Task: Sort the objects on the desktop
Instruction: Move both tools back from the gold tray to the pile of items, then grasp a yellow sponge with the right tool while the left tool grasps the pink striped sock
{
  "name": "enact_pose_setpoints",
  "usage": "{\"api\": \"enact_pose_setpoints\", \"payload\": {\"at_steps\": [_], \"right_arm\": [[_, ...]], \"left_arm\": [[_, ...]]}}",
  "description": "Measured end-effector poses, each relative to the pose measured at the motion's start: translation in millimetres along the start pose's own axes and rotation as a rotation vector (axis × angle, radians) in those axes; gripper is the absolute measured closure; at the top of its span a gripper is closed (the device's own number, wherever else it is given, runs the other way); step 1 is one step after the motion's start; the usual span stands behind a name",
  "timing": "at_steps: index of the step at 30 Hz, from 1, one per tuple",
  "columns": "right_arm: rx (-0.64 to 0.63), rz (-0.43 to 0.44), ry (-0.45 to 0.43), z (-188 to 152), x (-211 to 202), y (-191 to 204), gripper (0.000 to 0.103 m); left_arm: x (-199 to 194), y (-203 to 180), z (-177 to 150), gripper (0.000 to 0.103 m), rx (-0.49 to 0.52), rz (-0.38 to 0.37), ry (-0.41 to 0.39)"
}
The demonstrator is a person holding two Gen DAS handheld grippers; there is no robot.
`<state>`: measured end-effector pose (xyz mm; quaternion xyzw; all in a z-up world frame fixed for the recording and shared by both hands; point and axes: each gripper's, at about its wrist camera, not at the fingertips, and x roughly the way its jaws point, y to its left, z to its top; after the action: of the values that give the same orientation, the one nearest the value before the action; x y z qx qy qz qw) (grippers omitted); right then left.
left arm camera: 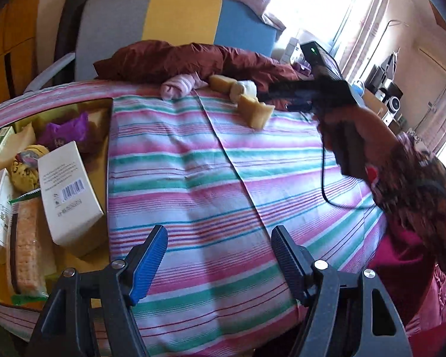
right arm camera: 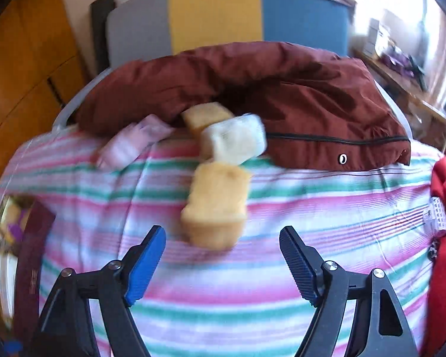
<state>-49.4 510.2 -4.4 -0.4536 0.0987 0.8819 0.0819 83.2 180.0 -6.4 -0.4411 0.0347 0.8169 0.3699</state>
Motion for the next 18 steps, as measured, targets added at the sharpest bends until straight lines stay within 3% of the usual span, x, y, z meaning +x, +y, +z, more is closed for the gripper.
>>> {"api": "enact_pose_setpoints", "payload": {"at_steps": [6,7,8,9,18], "right_arm": [[0.042,0.039,0.026,22,32,0,0.027],[0.033,0.032,0.036,24,38,3,0.031],[0.018,0.027,0.044,24,41,6,0.047],[-0.004,0.018,0.058,24,46,9,0.052],[-0.098,0.04,0.074,4,19,-5,0.059]], "left_arm": [[6,-1,6,0.03,-0.01,0.005,0.017],[8,-1,8,0.029,-0.011,0.007,0.023],[10,0,13,0.029,-0.012,0.007,0.027],[11,0,17,0.029,-0.014,0.006,0.026],[58,9,98,0.029,-0.078,-0.032,0.044]]}}
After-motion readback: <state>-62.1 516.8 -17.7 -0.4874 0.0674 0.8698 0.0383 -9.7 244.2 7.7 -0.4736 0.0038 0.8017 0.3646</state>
